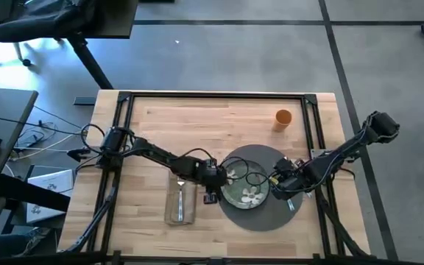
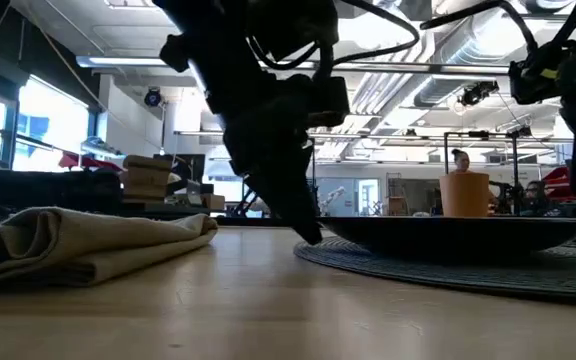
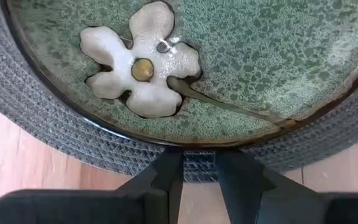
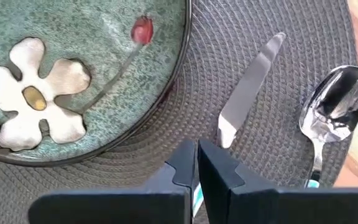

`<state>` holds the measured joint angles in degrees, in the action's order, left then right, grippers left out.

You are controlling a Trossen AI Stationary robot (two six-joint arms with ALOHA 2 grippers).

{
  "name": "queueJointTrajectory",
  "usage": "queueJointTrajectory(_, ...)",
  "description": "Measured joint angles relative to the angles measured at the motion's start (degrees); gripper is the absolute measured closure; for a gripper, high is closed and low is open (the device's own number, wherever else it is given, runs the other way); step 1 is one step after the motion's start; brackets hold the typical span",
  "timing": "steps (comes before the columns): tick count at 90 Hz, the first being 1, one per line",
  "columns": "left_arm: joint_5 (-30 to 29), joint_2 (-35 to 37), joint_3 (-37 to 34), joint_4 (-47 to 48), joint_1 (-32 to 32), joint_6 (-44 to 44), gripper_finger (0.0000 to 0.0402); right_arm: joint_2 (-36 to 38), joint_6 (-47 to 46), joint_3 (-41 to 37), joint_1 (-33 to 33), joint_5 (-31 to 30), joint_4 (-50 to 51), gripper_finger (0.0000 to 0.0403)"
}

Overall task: Set table place
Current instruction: Adjust the silverware on the gray placemat

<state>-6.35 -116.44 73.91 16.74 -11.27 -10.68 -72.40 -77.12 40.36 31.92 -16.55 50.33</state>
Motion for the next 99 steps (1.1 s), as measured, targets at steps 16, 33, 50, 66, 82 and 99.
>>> queueJointTrajectory(16,-0.1,-0.2,0.3,6.9,0.5,-0.6,0.0328,0.0,0.0,0.0,0.0,0.0,0.0,0.0403)
queueJointTrajectory(33,-0.1,-0.1,0.4,14.3,-0.2,-2.5,0.0328,0.0,0.2,0.0,0.0,0.1,0.1,0.0403)
queueJointTrajectory(50,1.4,-0.1,0.3,20.0,-2.6,-5.1,0.0328,0.0,0.0,0.0,0.0,0.2,0.0,0.0403)
queueJointTrajectory(66,0.3,-0.1,0.3,22.2,-4.3,-7.0,0.0328,0.0,0.2,0.1,-1.0,-0.6,1.2,0.0399)
queueJointTrajectory(82,-0.3,-0.3,1.1,21.8,-4.7,-7.2,0.0328,0.0,6.8,0.1,-7.1,2.5,7.2,0.0338)
queueJointTrajectory(99,-0.2,-0.3,1.3,21.4,-4.8,-6.8,0.0328,0.1,15.8,-4.1,-14.4,6.2,1.5,0.0251)
